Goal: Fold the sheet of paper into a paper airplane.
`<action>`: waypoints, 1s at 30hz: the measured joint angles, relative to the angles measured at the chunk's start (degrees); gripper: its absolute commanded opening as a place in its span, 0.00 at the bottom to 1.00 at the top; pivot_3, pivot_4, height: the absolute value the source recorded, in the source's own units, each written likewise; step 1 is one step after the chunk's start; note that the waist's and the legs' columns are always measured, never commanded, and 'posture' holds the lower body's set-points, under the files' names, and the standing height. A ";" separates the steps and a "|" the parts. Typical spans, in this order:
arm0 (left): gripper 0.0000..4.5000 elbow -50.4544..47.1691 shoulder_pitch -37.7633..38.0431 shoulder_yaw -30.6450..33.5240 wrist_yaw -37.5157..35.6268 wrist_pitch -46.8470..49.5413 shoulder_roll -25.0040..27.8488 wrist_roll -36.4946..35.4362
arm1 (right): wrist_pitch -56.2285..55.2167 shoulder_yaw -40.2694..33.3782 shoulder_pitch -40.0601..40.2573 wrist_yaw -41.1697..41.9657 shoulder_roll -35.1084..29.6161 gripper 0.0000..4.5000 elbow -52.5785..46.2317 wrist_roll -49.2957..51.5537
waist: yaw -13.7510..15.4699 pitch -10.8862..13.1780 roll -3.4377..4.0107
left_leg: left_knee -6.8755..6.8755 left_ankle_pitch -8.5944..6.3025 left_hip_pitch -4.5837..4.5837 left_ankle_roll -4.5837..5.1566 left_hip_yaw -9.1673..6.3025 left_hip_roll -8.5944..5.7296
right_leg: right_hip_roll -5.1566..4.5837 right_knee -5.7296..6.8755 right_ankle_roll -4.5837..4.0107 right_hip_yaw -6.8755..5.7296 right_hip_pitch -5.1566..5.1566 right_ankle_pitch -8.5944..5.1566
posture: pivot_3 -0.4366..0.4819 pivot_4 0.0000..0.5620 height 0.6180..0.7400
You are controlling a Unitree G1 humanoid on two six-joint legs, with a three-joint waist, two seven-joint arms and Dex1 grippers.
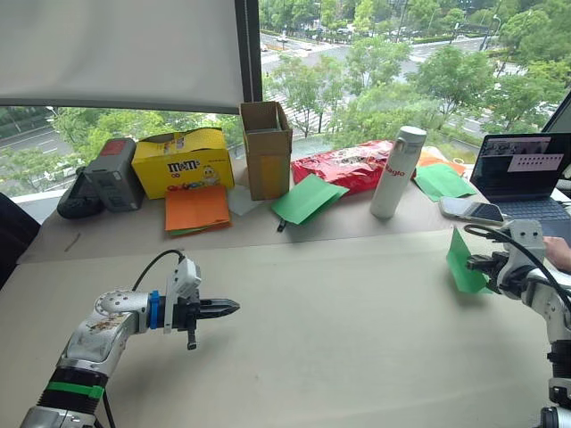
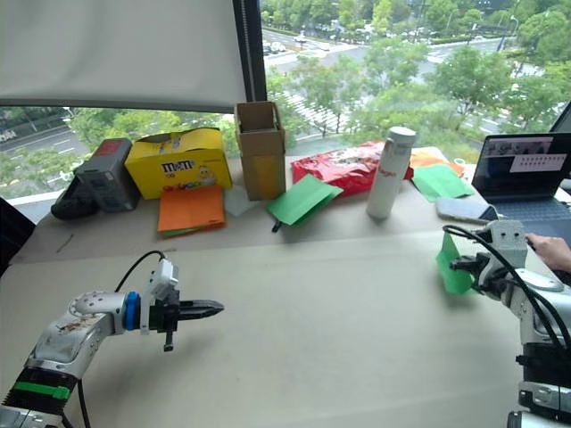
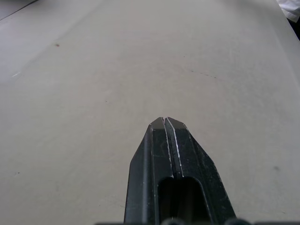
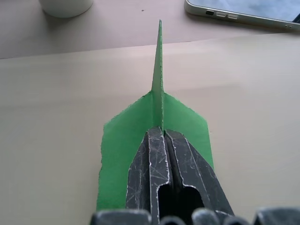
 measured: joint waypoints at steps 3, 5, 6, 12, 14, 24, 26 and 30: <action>0.00 -0.49 0.19 -0.01 0.81 0.37 -0.30 0.01 | -3.81 2.18 -2.61 2.50 -0.02 0.01 5.31 -1.08 | -0.02 0.00 0.00 | 0.01 0.00 -0.01 0.00 0.02 0.02 | 0.02 0.01 0.00 0.01 0.01 0.00 | 0.48 0.27 1.00; 0.00 -1.35 0.37 -0.05 1.14 0.73 -0.41 0.00 | -5.73 4.20 -3.50 4.01 -0.07 0.01 7.00 -1.83 | -0.01 0.00 0.00 | 0.02 -0.01 -0.02 0.01 0.01 0.02 | 0.01 0.02 0.01 0.01 0.01 0.00 | 0.48 0.27 1.00; 0.00 -1.89 0.47 -0.06 1.38 0.85 -0.46 0.00 | -6.72 4.99 -3.74 4.74 -0.07 0.01 7.70 -2.12 | -0.01 0.00 0.00 | 0.02 -0.02 -0.03 0.03 0.01 0.02 | 0.01 0.01 0.01 0.01 0.01 0.00 | 0.48 0.27 1.00; 0.00 -2.46 0.94 -0.24 2.03 0.95 -0.53 0.02 | -10.84 8.22 -5.95 8.46 0.11 0.01 10.20 -3.60 | 0.11 0.00 0.00 | 0.25 -0.05 -0.06 0.09 -0.01 0.02 | 0.01 -0.02 0.02 -0.01 0.02 0.01 | 0.48 0.27 1.00; 0.00 -2.46 0.94 -0.27 2.14 0.95 -0.54 0.04 | -11.28 8.72 -6.27 8.99 0.39 0.01 10.70 -3.72 | 0.20 0.00 0.00 | 0.34 -0.07 -0.07 0.12 -0.01 0.02 | 0.01 -0.02 0.02 -0.01 0.04 0.01 | 0.48 0.27 1.00; 0.00 -2.41 -0.36 -0.31 4.95 0.30 -3.12 0.15 | -10.82 9.46 -6.44 11.29 0.85 0.60 10.56 -3.42 | 0.30 0.00 0.01 | 0.45 -0.09 -0.10 0.15 0.00 0.00 | -0.02 -0.02 0.05 0.01 0.06 0.03 | 0.48 0.27 1.00; 0.00 -2.37 -1.56 -0.08 6.04 1.09 -3.27 0.05 | -9.79 9.45 -6.45 11.77 0.09 0.75 8.55 -3.38 | 0.29 0.00 0.01 | 0.45 -0.09 -0.10 0.15 -0.01 0.00 | -0.02 -0.01 0.05 0.01 0.05 0.03 | 0.48 0.27 1.00; 0.00 -2.30 -1.94 0.95 7.58 2.41 -4.14 -0.48 | -5.81 8.27 -6.21 13.74 -2.72 1.00 0.53 -1.20 | 0.29 -0.01 0.06 | 0.44 -0.10 -0.14 0.17 -0.01 0.00 | -0.02 0.00 0.07 0.00 0.03 0.04 | 0.48 0.27 1.00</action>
